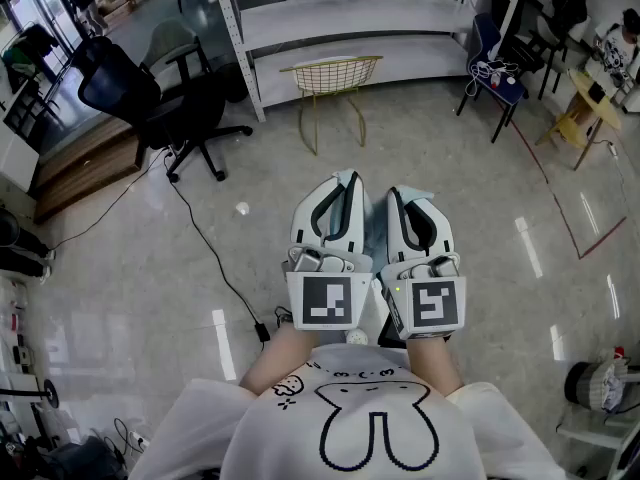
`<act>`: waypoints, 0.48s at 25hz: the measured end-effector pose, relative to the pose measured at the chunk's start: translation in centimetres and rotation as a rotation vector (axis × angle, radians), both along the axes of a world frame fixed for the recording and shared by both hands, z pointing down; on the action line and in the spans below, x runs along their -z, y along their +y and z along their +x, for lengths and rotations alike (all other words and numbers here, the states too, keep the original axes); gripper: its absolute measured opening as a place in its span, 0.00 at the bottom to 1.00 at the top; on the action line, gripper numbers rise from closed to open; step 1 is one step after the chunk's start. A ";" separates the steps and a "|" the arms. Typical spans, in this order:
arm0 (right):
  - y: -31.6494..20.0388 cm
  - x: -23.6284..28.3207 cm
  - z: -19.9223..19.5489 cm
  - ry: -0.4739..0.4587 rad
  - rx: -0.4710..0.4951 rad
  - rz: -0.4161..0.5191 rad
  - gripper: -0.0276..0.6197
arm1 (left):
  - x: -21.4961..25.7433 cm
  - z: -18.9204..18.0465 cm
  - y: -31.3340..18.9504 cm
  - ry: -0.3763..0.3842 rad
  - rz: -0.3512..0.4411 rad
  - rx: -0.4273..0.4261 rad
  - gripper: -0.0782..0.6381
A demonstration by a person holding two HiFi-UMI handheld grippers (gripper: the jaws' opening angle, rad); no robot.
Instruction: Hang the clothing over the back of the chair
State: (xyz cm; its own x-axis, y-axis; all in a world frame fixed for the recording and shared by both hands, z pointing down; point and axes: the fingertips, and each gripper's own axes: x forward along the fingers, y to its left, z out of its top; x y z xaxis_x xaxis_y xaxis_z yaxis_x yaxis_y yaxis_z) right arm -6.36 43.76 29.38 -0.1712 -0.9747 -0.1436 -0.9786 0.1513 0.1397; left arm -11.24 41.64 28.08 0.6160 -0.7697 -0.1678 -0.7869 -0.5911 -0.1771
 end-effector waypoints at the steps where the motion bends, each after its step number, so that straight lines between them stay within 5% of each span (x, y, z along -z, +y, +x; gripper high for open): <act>1: -0.3 -0.1 0.0 0.001 0.000 -0.006 0.09 | 0.0 0.0 -0.2 0.003 -0.001 -0.002 0.14; 12: -7.1 -0.4 0.5 -0.025 -0.019 -0.015 0.09 | -0.3 -0.1 -7.0 0.007 -0.025 -0.022 0.14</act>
